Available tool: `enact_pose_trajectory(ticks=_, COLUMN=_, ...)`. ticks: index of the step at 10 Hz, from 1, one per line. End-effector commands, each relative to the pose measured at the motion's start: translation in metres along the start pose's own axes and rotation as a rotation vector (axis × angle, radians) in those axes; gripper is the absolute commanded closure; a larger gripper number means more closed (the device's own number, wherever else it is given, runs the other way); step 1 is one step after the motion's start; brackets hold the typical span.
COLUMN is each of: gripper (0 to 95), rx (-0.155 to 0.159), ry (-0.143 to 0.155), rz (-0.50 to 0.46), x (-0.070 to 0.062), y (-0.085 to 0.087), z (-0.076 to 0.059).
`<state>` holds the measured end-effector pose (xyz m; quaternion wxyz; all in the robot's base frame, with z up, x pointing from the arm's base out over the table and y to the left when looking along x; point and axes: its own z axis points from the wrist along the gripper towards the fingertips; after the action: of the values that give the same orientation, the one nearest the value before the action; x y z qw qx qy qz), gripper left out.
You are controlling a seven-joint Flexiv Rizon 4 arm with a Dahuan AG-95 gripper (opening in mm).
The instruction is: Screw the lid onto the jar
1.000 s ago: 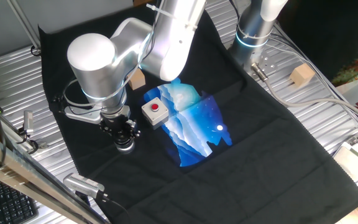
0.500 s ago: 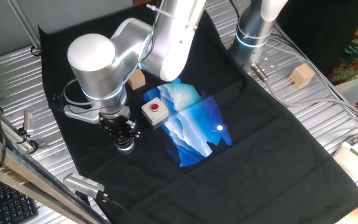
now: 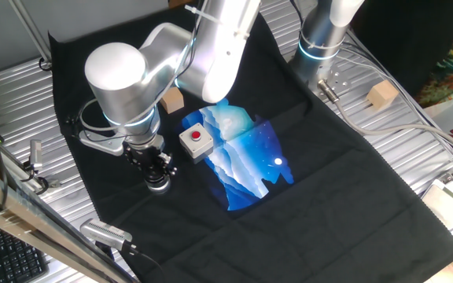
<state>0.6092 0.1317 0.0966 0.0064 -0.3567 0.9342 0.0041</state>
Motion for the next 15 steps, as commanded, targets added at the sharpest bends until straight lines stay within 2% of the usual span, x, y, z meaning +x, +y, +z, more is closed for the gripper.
enact_pose_trajectory(ticks=1, gripper=95.0, rx=-0.001, ry=0.000, rz=0.023, x=0.0003, y=-0.0002, z=-0.0001)
enact_pose_trajectory(ticks=15, gripper=95.0, rx=-0.007, ry=0.007, rz=0.202, x=0.0002, y=-0.0007, z=0.0004)
